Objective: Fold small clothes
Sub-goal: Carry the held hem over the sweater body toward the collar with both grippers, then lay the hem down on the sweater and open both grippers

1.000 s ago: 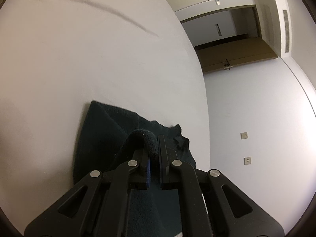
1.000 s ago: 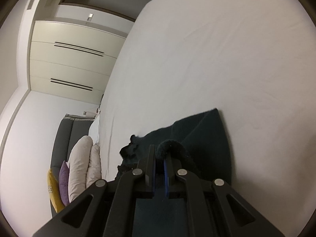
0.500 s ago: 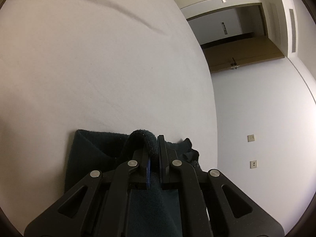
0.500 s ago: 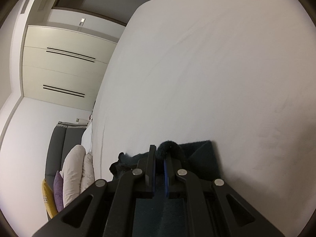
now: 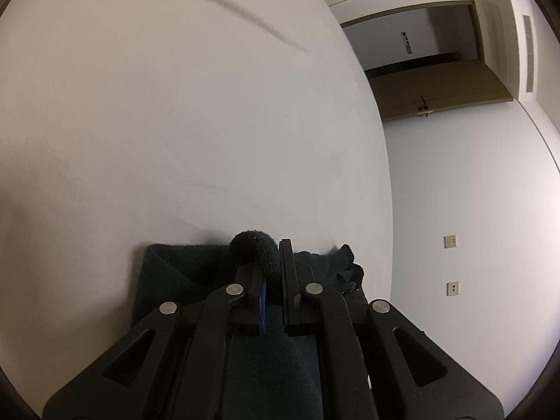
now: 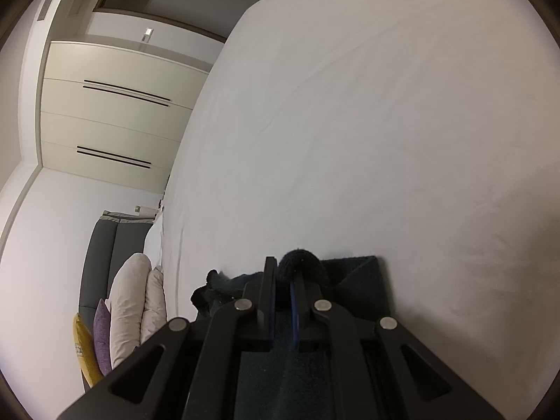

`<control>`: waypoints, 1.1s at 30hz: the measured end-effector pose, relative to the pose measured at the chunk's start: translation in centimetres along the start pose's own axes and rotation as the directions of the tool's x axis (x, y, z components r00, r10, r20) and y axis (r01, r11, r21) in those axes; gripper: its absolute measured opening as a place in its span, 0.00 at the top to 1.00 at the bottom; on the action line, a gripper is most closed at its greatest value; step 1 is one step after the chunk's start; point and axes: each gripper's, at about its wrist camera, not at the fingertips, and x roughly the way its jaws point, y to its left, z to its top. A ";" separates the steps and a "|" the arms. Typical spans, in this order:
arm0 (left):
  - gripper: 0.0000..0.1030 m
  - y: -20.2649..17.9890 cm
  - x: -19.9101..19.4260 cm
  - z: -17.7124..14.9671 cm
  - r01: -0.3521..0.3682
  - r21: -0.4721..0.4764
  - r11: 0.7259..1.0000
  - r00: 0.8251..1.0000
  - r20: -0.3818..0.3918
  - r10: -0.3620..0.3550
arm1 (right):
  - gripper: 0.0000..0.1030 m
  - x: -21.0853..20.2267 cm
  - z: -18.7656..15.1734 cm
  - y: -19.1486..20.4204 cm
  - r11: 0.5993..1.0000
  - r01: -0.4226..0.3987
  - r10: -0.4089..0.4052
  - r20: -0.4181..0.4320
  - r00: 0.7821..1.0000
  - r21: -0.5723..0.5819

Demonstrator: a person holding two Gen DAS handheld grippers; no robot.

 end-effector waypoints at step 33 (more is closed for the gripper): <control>0.18 0.8 -6.1 2.0 -0.097 -0.062 0.993 0.977 0.183 0.107 | 0.35 0.1 0.3 1.2 1.000 0.021 -0.023 0.098 0.995 0.020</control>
